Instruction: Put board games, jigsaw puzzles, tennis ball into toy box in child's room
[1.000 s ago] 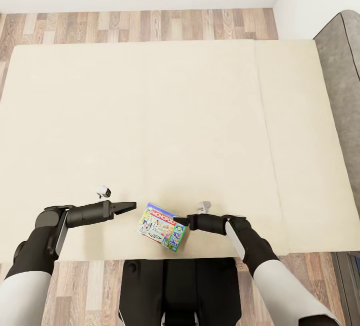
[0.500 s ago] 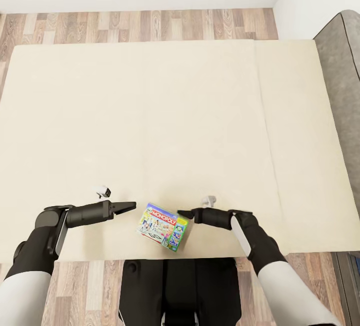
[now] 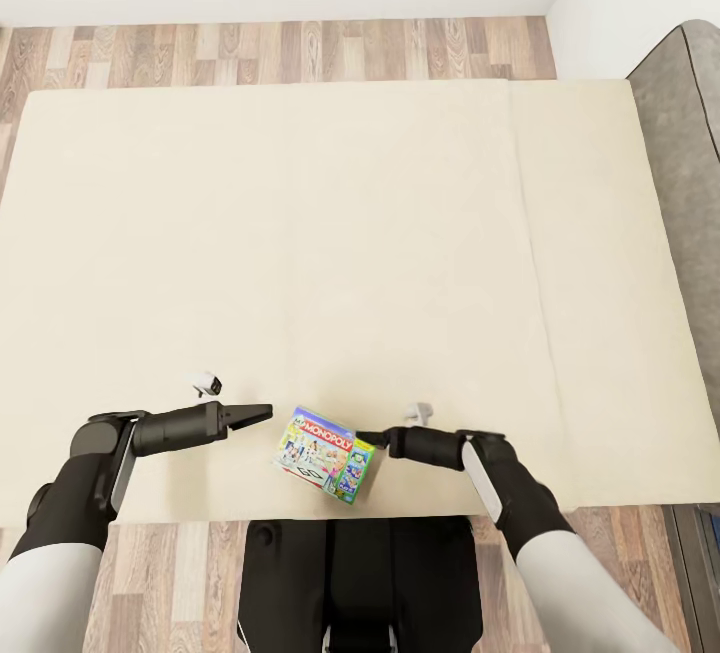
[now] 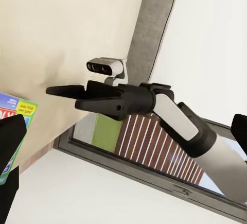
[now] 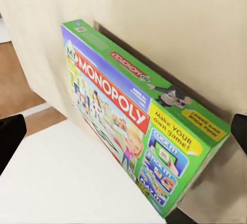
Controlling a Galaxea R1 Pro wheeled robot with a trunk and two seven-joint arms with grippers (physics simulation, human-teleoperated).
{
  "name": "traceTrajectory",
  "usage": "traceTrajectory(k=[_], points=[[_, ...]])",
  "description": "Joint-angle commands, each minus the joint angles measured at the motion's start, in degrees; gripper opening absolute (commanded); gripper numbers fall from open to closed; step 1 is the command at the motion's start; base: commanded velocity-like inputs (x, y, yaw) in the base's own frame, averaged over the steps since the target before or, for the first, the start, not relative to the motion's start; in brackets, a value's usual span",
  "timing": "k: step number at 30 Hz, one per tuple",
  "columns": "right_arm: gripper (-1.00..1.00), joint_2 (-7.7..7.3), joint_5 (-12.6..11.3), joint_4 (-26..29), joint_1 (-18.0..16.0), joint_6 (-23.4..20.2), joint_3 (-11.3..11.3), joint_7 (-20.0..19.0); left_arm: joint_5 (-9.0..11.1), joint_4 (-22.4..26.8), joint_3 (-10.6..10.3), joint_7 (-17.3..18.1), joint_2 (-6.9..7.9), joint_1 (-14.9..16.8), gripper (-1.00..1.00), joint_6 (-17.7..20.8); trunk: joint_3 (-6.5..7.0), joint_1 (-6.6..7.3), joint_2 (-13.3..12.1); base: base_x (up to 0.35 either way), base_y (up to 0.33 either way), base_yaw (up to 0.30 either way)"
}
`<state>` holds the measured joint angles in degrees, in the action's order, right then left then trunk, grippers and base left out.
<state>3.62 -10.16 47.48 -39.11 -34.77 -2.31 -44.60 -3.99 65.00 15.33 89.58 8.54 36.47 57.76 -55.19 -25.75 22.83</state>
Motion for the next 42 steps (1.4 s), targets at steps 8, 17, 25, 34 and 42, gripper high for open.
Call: traceTrajectory(k=[8, 17, 25, 34, 42], points=[[1.0, 0.41, -0.36, -5.72, 0.0, -0.46, 2.06, 0.15, -0.33, 0.04, 0.09, 0.42, -0.01, 0.01, 1.0, 0.6, -0.05, -0.03, 0.09, 0.0, 0.0, 0.0], [1.0, 0.62, -0.32, -6.79, 0.0, -0.34, 2.74, 0.1, -0.32, 0.04, 0.05, 0.42, -0.01, 0.02, 1.0, 0.6, -0.05, -0.03, 0.09, 0.0, 0.0, 0.0], [1.0, 0.66, 0.0, -6.86, 0.0, 0.15, 2.57, 0.03, -0.32, 0.04, 0.05, 0.42, -0.05, 0.02, 1.0, 0.6, -0.05, -0.03, 0.09, 0.0, 0.0, 0.0], [1.0, 0.72, 0.64, -6.87, 0.0, 0.31, 2.33, 0.04, -0.39, 0.04, 0.0, 0.42, -0.1, 0.01, 1.0, 0.6, -0.05, -0.03, 0.09, 0.0, 0.0, 0.0], [1.0, 0.69, 0.51, -6.83, 0.0, 0.32, 2.39, 0.04, -0.41, 0.04, 0.04, 0.42, -0.1, 0.03, 1.0, 0.6, -0.06, -0.03, 0.09, 0.0, 0.0, 0.001]])
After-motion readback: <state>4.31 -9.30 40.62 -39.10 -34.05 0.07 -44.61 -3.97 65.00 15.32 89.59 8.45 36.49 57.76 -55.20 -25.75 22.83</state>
